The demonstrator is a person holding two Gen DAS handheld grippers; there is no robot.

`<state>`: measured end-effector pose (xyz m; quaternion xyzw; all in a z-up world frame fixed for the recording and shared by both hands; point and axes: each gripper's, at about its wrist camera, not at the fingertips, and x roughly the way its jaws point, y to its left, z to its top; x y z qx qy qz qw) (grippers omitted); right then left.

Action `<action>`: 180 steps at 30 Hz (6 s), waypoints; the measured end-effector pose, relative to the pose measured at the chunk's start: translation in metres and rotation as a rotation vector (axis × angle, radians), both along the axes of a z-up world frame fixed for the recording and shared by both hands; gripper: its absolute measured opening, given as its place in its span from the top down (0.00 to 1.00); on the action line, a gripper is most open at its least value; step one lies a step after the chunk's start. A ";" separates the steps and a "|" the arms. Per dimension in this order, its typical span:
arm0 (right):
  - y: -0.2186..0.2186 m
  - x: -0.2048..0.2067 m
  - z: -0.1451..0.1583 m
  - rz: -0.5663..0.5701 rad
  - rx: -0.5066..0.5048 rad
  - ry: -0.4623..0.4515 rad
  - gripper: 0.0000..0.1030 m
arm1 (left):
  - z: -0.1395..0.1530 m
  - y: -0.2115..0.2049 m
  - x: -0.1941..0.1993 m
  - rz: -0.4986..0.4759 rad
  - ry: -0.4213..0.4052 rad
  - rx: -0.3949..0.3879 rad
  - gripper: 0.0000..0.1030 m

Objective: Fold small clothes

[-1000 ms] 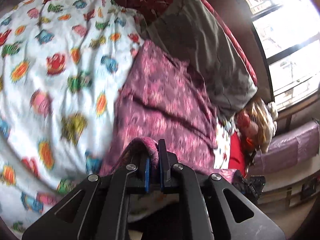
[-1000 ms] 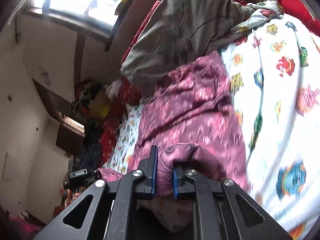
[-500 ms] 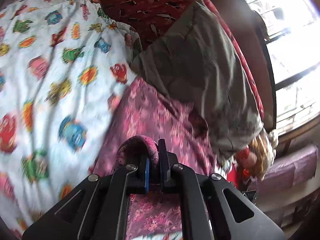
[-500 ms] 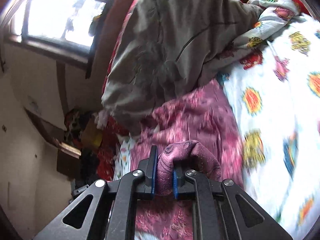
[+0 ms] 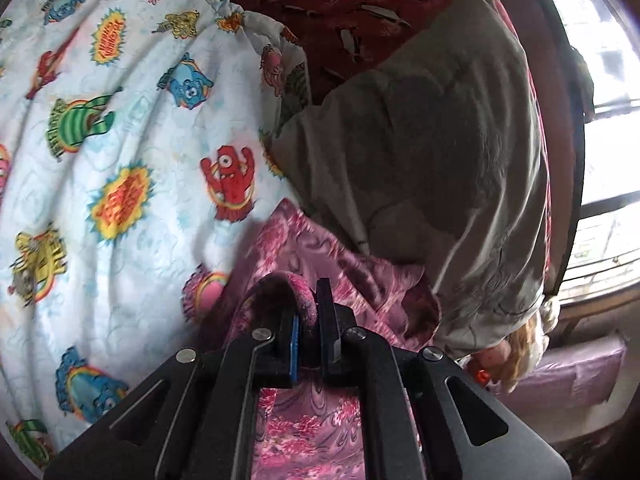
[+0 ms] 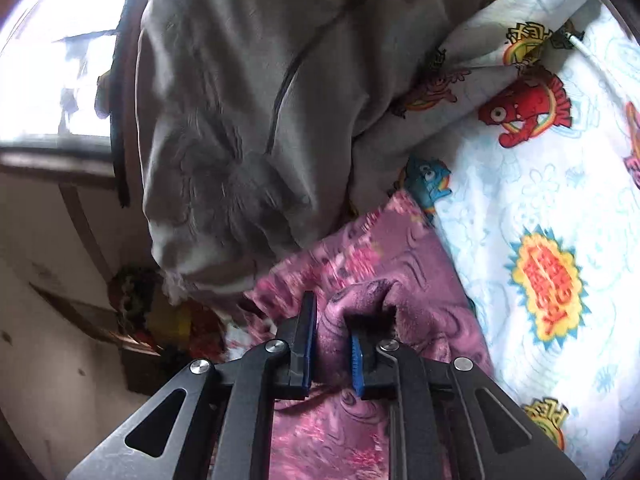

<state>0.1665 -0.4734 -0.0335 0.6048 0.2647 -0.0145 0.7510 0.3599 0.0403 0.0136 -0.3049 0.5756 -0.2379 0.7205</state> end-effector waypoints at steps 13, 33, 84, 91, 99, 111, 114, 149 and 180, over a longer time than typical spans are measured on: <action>-0.006 -0.020 0.027 -0.089 -0.272 0.083 0.57 | 0.007 0.014 0.001 0.017 0.021 -0.054 0.87; 0.016 0.012 0.034 -0.041 -0.560 0.177 0.96 | 0.002 -0.044 -0.042 -0.258 -0.254 0.421 0.94; 0.099 -0.156 0.065 -0.190 -0.506 0.247 0.80 | 0.047 0.070 -0.180 -0.174 -0.237 0.224 0.81; 0.137 -0.067 0.061 -0.130 -0.607 0.220 0.77 | 0.037 -0.015 -0.151 -0.217 -0.303 0.411 0.62; 0.155 -0.064 0.008 -0.095 -0.830 0.241 0.55 | -0.008 -0.035 -0.137 -0.193 -0.258 0.587 0.57; 0.102 -0.059 0.037 -0.199 -0.768 0.281 0.49 | 0.020 -0.071 -0.083 -0.198 -0.384 0.704 0.45; 0.093 -0.039 0.017 -0.094 -0.789 0.405 0.51 | -0.012 -0.070 -0.066 -0.187 -0.303 0.789 0.44; 0.111 -0.077 0.046 -0.105 -0.714 0.384 0.45 | 0.005 -0.053 -0.119 -0.259 -0.267 0.593 0.41; 0.080 -0.089 0.034 -0.050 -0.649 0.374 0.76 | -0.013 -0.054 -0.126 -0.300 -0.310 0.649 0.30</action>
